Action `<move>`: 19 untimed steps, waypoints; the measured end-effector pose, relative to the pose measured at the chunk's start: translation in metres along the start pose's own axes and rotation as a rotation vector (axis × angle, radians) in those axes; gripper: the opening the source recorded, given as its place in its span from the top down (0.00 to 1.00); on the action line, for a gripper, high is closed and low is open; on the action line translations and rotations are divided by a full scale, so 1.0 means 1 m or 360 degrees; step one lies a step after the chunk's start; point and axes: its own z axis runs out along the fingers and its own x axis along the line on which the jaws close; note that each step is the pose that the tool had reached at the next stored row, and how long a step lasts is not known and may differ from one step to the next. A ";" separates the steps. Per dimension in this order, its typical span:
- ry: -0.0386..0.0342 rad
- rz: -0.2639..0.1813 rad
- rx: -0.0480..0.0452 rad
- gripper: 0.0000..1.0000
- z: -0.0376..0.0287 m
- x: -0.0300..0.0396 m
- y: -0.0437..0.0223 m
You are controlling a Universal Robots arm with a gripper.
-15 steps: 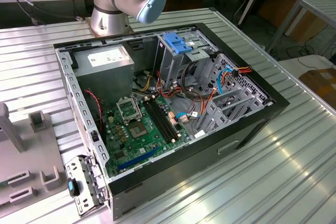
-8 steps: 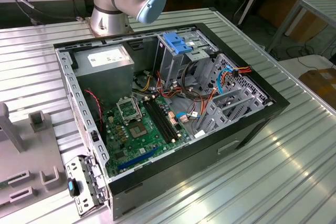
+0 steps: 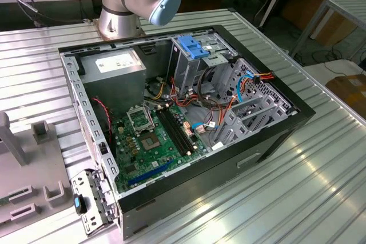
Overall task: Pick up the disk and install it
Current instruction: 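Pick up the disk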
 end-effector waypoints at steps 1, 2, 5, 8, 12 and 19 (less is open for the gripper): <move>0.0000 0.0000 0.0000 0.45 0.0022 0.0000 0.0000; 0.0000 0.0000 0.0001 0.45 0.0047 0.0000 0.0000; 0.0000 0.0000 0.0003 0.45 0.0155 0.0002 0.0012; 0.0000 0.0000 0.0004 0.45 0.0201 0.0004 0.0032; 0.0000 0.0000 0.0004 0.45 0.0247 0.0004 0.0033; 0.0000 0.0005 0.0004 0.45 0.0332 0.0004 0.0063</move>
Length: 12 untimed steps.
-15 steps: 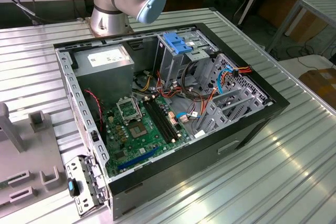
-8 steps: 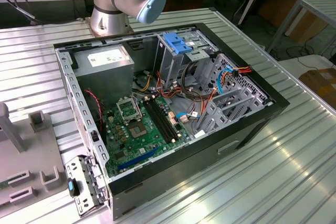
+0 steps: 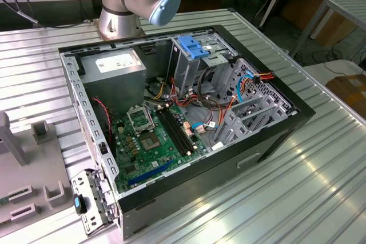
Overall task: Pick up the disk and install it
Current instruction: 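Pick up the disk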
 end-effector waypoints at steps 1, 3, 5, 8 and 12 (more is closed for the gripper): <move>0.0000 0.0000 0.0000 0.45 0.0005 -0.0004 0.0000; 0.0000 0.0000 0.0000 0.45 0.0012 -0.0007 0.0001; 0.0000 0.0000 0.0000 0.46 0.0013 -0.0007 0.0001; 0.0000 0.0000 0.0001 0.53 0.0017 -0.0015 0.0001; 0.0000 0.0001 0.0000 0.53 0.0018 -0.0017 0.0001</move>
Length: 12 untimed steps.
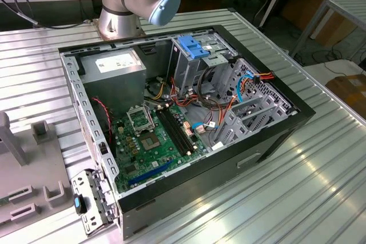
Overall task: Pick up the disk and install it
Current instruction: 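Pick up the disk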
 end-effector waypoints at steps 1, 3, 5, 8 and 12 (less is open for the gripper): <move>0.0000 0.0000 0.0000 0.53 0.0000 0.0000 0.0000; 0.0000 0.0001 0.0000 0.53 0.0001 0.0000 0.0000; 0.0000 0.0000 0.0000 0.53 0.0002 0.0000 0.0000; 0.0000 0.0000 0.0000 0.63 0.0003 0.0000 0.0000; 0.0000 0.0000 0.0000 0.63 0.0004 0.0000 0.0000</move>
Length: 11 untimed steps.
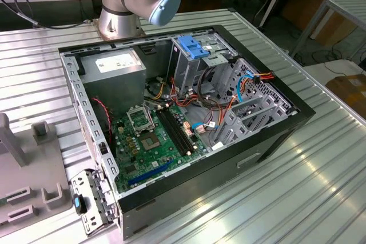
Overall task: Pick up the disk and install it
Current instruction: 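Pick up the disk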
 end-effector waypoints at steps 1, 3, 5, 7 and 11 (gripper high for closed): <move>0.0000 0.0000 0.0000 0.63 0.0000 0.0000 0.0000; -0.0001 -0.0044 0.0000 0.63 0.0002 0.0001 0.0000; -0.0001 -0.0052 0.0000 0.63 0.0001 0.0002 0.0000; 0.0000 -0.0052 0.0000 0.63 0.0001 0.0003 0.0000; 0.0000 -0.0052 0.0000 0.63 0.0001 0.0003 0.0000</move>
